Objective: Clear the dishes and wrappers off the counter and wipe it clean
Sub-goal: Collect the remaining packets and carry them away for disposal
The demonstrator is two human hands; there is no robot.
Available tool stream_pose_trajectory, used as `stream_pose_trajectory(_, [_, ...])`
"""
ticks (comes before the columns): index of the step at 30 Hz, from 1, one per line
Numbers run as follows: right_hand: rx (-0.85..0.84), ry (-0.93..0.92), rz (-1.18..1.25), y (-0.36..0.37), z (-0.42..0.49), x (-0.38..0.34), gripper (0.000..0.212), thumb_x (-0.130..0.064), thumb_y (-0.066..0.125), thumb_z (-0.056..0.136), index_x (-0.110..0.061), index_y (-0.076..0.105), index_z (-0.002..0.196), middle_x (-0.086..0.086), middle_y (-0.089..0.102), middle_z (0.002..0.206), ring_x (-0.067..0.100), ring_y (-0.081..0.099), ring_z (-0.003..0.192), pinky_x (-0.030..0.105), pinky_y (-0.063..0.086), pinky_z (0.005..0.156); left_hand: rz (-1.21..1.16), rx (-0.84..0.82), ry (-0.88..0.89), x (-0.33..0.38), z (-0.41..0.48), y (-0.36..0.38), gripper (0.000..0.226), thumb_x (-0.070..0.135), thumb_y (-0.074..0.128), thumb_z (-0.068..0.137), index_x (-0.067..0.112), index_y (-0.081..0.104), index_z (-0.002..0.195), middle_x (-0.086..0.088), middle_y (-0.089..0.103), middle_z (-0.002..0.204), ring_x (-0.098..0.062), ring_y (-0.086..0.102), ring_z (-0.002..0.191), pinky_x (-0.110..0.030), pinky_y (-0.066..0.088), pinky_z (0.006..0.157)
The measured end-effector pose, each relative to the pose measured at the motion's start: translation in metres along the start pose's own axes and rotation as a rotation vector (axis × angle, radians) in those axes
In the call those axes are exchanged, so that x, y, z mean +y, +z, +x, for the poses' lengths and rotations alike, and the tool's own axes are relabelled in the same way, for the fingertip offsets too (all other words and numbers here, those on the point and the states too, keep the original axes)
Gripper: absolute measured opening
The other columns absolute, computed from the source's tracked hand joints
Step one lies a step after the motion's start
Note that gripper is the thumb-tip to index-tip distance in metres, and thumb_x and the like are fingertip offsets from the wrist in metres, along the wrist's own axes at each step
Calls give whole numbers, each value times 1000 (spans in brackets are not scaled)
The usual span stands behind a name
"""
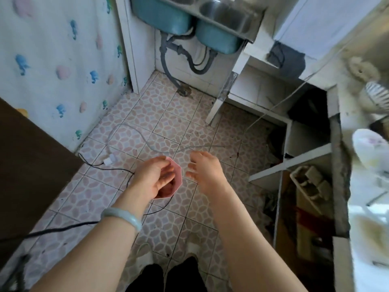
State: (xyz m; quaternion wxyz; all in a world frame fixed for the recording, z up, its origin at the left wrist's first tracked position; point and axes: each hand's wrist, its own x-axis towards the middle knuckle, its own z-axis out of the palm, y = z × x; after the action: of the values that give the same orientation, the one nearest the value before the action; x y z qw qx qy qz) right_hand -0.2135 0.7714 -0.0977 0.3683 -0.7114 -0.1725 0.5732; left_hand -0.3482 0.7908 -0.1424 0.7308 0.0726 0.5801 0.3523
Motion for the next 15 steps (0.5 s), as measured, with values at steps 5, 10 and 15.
stream_pose_trajectory(5, [30,-127,25,-31,-59,-5,15,-14,55,90,-13,66,100,5,59,83,18,56,75,30,51,63,54,-78,1,0,-52,8,17,-4,55,91,12,58,88,-10,63,74,-17,63,65,-26,58,49])
stream_pose_trajectory(10, [152,-211,-56,-66,-99,-8,22,-22,54,89,-16,67,106,4,65,91,16,62,77,33,56,71,102,-168,-2,-1,-80,35,18,-1,54,93,15,57,86,-8,62,74,-17,62,67,-24,56,46])
stream_pose_trajectory(15, [272,-282,1,-97,-133,-8,20,-24,52,92,-21,65,107,3,67,96,17,66,79,39,60,80,195,-307,11,-10,-106,81,16,0,57,92,15,59,88,-8,63,77,-17,62,70,-28,57,53])
